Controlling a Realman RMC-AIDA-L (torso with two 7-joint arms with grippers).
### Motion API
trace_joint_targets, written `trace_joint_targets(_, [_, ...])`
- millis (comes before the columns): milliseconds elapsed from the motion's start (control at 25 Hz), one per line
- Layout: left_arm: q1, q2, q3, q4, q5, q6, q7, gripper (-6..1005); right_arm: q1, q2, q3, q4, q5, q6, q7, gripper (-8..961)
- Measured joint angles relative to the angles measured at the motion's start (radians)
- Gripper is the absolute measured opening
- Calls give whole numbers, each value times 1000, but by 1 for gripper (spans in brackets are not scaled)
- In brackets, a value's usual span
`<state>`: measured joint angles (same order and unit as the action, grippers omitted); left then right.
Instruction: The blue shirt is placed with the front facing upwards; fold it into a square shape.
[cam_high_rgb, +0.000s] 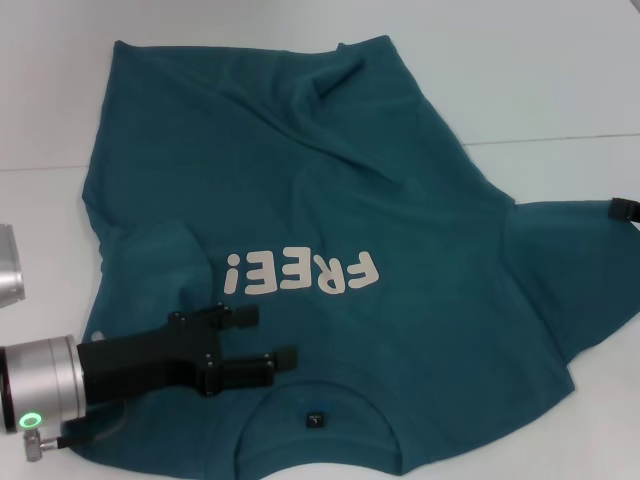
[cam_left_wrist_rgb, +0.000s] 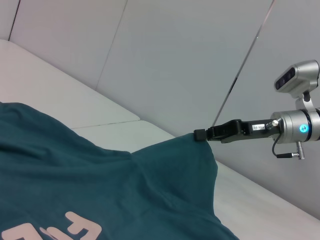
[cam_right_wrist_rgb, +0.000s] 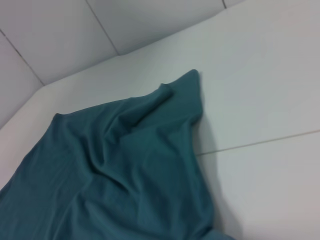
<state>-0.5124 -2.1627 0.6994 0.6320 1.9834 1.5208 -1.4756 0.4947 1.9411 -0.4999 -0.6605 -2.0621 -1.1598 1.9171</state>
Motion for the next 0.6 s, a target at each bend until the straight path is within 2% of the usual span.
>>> trace_joint_targets(320, [-7,0,-2,-3,-3,-8,0,949,8,13,-17,-27,-1,25,-8,4])
trace_joint_targets(600, [-9,0,-2,-3,-3,-10,0,950,34,10,-18,-28,-1,45,-12,4])
